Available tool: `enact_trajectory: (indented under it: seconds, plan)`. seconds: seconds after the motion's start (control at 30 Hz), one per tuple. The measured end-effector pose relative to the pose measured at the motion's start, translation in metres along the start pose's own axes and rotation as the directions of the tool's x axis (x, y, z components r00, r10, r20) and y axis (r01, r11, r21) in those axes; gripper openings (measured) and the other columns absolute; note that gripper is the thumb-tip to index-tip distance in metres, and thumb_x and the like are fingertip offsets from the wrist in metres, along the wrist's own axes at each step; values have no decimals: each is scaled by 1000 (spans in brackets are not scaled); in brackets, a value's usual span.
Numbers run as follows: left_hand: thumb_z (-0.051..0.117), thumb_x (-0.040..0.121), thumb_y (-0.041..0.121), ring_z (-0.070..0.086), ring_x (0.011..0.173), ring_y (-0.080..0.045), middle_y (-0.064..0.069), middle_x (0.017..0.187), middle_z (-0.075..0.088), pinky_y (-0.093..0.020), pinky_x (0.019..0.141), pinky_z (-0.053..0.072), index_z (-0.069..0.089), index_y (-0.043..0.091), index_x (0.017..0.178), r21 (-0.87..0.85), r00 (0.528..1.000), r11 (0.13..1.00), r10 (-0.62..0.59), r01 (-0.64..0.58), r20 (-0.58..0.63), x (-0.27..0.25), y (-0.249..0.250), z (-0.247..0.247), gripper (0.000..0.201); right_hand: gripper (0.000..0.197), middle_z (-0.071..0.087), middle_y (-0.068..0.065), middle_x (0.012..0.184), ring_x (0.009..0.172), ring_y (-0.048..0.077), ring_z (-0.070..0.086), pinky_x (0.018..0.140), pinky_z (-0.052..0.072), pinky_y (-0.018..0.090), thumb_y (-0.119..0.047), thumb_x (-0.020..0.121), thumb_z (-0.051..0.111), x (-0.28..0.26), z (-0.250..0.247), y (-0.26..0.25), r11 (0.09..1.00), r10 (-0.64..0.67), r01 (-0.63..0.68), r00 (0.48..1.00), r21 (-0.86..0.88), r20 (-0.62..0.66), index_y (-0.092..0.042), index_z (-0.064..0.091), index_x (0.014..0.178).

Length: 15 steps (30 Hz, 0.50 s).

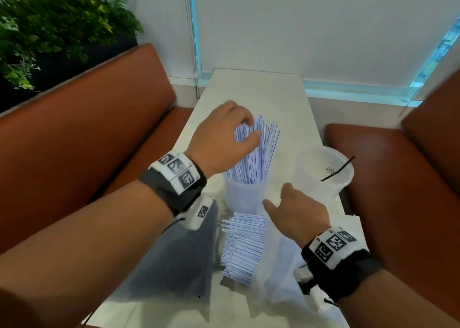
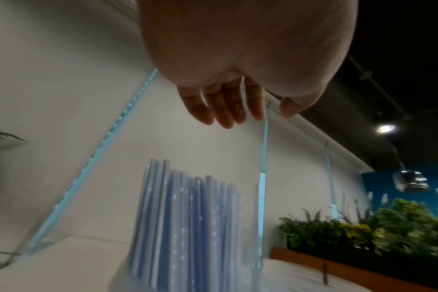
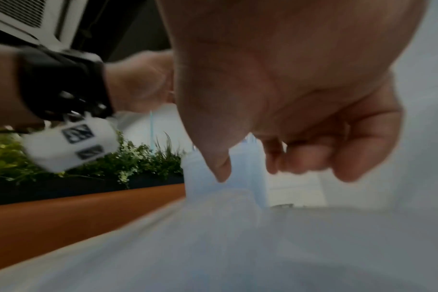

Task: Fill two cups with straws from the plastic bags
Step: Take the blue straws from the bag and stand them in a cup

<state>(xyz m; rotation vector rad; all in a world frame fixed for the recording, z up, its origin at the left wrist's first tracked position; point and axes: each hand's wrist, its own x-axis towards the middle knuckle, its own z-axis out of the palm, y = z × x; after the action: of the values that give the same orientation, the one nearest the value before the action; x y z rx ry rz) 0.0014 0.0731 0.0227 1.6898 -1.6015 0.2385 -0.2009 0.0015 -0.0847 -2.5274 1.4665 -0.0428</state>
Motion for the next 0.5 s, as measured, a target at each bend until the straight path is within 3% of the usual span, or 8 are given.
enact_trajectory:
  seconds: [0.03,0.1,0.13,0.2,0.27,0.3,0.4,0.5]
  plan:
    - [55,89,48,53,79,-9,11,86,56,-25,71,42,61,27,89,-13,999,1000,23,-22,39,-11,8,2,22,53,52,-7,82,70,22,50,62,35,35,-77,84,33,1,4,4,997,54,-49,995,-67,78,-26,38,100]
    - [48,92,48,52,68,-6,11,75,55,-27,60,41,55,30,78,40,955,998,26,-40,296,-35,17,15,24,59,50,-8,76,65,18,49,59,34,33,-79,81,37,0,12,6,992,72,-55,985,-110,156,-24,47,98]
    - [46,94,48,52,67,-4,12,75,55,-28,60,41,55,32,78,85,884,995,6,-52,467,-47,18,25,24,52,50,-10,72,62,15,49,56,32,30,-74,81,41,0,15,5,994,60,-44,983,-98,173,-24,51,91]
    - [48,98,46,58,80,-9,12,91,61,-31,69,45,65,33,94,148,680,986,-57,-77,731,-70,15,46,22,36,50,-10,70,60,13,49,51,28,26,-58,84,50,0,18,4,998,23,-13,984,-56,178,-24,50,76]
    - [49,101,44,61,103,-20,2,117,62,-37,84,49,66,24,123,183,533,977,-99,-106,840,-88,11,67,34,31,48,-8,70,59,12,47,50,27,25,-45,87,57,2,16,2,1000,7,-3,984,-23,180,-22,44,70]
    - [50,101,43,59,108,-23,-2,123,60,-38,88,49,63,20,130,184,509,975,-98,-122,855,-95,10,75,39,30,49,-6,71,59,11,46,49,27,24,-40,87,58,4,15,1,1000,8,-10,982,7,190,-22,43,69]
    - [53,98,47,55,113,-28,-7,125,57,-42,93,50,58,14,133,194,510,973,-102,-129,854,-109,12,97,48,27,51,-1,74,64,16,49,51,30,27,-31,90,56,7,13,0,991,-10,-22,973,135,231,-17,43,71]
    - [56,96,48,54,114,-28,-8,125,58,-36,89,46,57,12,131,222,522,970,-140,-97,842,-113,13,110,51,25,54,1,81,74,21,52,58,32,31,-32,95,52,5,14,2,974,-75,16,964,226,254,-12,49,80]
